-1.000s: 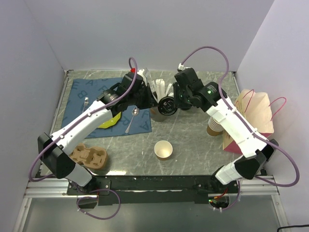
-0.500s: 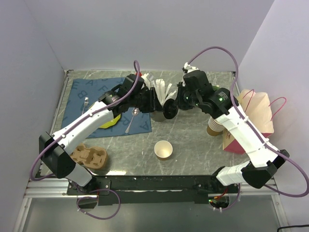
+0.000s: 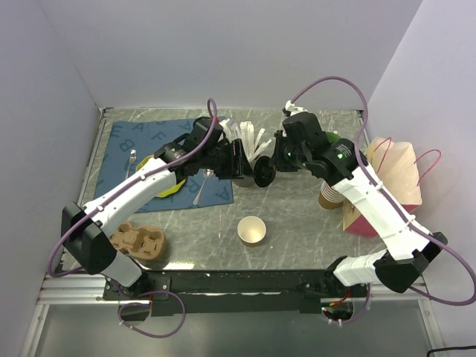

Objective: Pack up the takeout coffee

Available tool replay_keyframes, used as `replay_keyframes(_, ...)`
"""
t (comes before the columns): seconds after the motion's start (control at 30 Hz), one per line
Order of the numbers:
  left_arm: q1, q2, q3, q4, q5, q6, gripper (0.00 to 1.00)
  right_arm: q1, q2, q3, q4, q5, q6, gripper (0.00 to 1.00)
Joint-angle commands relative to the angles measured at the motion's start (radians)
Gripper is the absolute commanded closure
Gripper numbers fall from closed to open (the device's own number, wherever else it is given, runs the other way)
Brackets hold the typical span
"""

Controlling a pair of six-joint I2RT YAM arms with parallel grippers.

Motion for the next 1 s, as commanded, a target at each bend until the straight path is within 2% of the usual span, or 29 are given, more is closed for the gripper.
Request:
replay_keyframes(0.0, -0.004, -0.007, -0.009, 0.076, 0.05, -0.036, 0.47, 0.005, -0.047, 0.021, 0.03, 0.008, 0.032, 1.0)
replay_keyframes(0.2, -0.004, 0.01, -0.025, 0.129, 0.103, -0.086, 0.5, 0.005, -0.066, 0.018, 0.045, -0.007, 0.058, 1.0)
replay_keyframes(0.37, -0.004, 0.004, -0.046, 0.153, 0.097, -0.116, 0.52, 0.005, -0.086, 0.001, 0.062, -0.016, 0.082, 0.99)
replay_keyframes(0.5, -0.004, 0.028, -0.014, 0.109, 0.07, -0.109, 0.51, 0.006, -0.09, -0.001, 0.057, -0.019, 0.086, 0.99)
replay_keyframes(0.6, -0.002, 0.029, -0.016, 0.125, 0.077, -0.121, 0.54, 0.005, -0.092, -0.002, 0.061, -0.024, 0.089, 0.99)
replay_keyframes(0.7, -0.004, 0.015, -0.035, 0.185, 0.105, -0.15, 0.66, 0.005, -0.096, -0.008, 0.071, -0.055, 0.095, 0.97)
replay_keyframes(0.73, -0.002, 0.009, -0.046, 0.202, 0.14, -0.158, 0.75, 0.005, -0.096, -0.01, 0.077, -0.062, 0.098, 0.95)
replay_keyframes(0.8, -0.001, 0.006, -0.06, 0.256, 0.184, -0.185, 0.84, 0.005, -0.105, -0.016, 0.093, -0.091, 0.099, 0.9)
replay_keyframes(0.83, -0.001, 0.001, -0.075, 0.274, 0.229, -0.191, 0.9, 0.005, -0.115, -0.022, 0.122, -0.101, 0.092, 0.87)
replay_keyframes(0.93, 0.002, -0.011, -0.104, 0.348, 0.298, -0.222, 0.97, 0.005, -0.156, -0.056, 0.194, -0.166, 0.046, 0.73)
replay_keyframes(0.97, 0.002, -0.019, -0.109, 0.359, 0.338, -0.225, 0.98, 0.006, -0.167, -0.074, 0.212, -0.179, 0.029, 0.63)
